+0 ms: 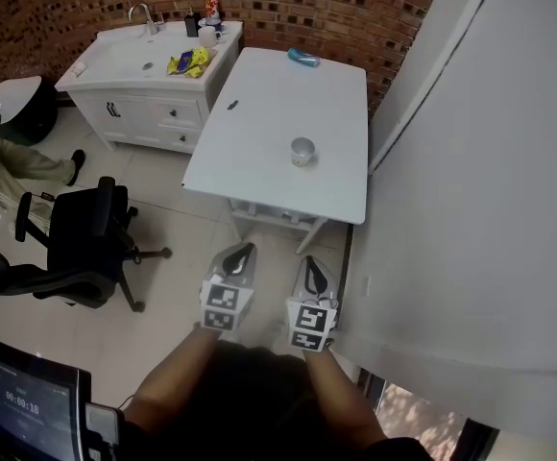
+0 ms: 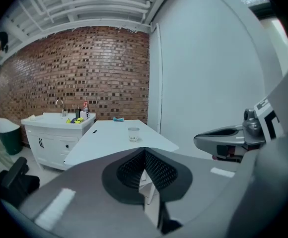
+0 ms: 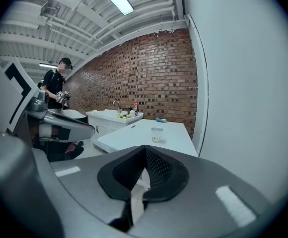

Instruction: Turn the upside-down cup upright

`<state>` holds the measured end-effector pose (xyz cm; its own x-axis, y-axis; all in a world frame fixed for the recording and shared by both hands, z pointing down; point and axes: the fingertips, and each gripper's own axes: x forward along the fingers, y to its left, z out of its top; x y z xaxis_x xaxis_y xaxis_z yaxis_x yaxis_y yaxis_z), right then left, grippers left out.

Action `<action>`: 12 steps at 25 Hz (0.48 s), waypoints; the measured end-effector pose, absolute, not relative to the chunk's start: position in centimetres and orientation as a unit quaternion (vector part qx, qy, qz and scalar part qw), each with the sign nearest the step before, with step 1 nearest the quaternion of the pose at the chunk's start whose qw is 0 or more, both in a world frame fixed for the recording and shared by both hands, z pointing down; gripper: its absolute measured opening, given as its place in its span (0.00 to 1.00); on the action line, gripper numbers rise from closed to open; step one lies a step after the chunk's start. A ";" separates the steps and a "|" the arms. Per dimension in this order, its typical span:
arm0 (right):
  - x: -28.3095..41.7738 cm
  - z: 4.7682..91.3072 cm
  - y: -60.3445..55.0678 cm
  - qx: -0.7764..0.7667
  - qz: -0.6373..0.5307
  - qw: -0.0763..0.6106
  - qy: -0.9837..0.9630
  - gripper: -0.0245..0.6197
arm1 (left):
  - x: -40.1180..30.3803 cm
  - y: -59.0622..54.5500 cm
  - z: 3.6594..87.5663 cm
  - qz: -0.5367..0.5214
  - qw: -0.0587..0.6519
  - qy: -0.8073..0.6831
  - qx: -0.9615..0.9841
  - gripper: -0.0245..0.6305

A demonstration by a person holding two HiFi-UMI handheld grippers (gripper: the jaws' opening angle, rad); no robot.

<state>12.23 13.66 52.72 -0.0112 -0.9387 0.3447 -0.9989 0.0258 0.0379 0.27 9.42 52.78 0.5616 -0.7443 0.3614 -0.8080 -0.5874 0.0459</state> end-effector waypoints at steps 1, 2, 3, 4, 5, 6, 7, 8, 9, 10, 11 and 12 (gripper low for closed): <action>12.0 52.3 13.7 0.690 0.107 0.137 -0.703 0.05 | -0.2 9.2 52.6 0.148 0.116 -0.446 0.875 0.04; 11.8 51.9 13.8 0.690 0.105 0.136 -0.703 0.05 | -0.7 9.1 52.5 0.144 0.123 -0.451 0.872 0.04; 11.6 51.7 13.9 0.691 0.104 0.135 -0.702 0.05 | -1.1 9.1 52.3 0.141 0.124 -0.454 0.871 0.04; 11.4 51.7 14.0 0.692 0.103 0.135 -0.701 0.05 | -1.5 9.1 52.3 0.140 0.121 -0.455 0.871 0.04; 11.1 51.8 14.1 0.693 0.103 0.135 -0.701 0.05 | -2.0 9.2 52.3 0.141 0.114 -0.455 0.872 0.04; 10.8 51.9 14.2 0.694 0.105 0.134 -0.700 0.05 | -2.4 9.3 52.3 0.144 0.109 -0.455 0.872 0.04; 10.6 52.0 14.4 0.694 0.106 0.133 -0.699 0.05 | -2.8 9.5 52.3 0.145 0.107 -0.455 0.872 0.04; 10.6 52.0 14.6 0.696 0.107 0.133 -0.698 0.05 | -3.0 9.8 52.4 0.145 0.107 -0.454 0.873 0.04; 10.6 51.9 14.8 0.697 0.106 0.134 -0.696 0.05 | -3.2 10.1 52.4 0.144 0.108 -0.452 0.874 0.04; 10.6 51.9 14.7 0.699 0.106 0.134 -0.694 0.05 | -3.4 10.2 52.5 0.143 0.109 -0.450 0.875 0.04; 10.6 51.8 14.7 0.701 0.105 0.133 -0.692 0.05 | -3.6 10.3 52.6 0.144 0.109 -0.448 0.876 0.04; 10.4 51.7 14.6 0.703 0.105 0.132 -0.691 0.05 | -3.8 10.4 52.7 0.145 0.109 -0.446 0.876 0.04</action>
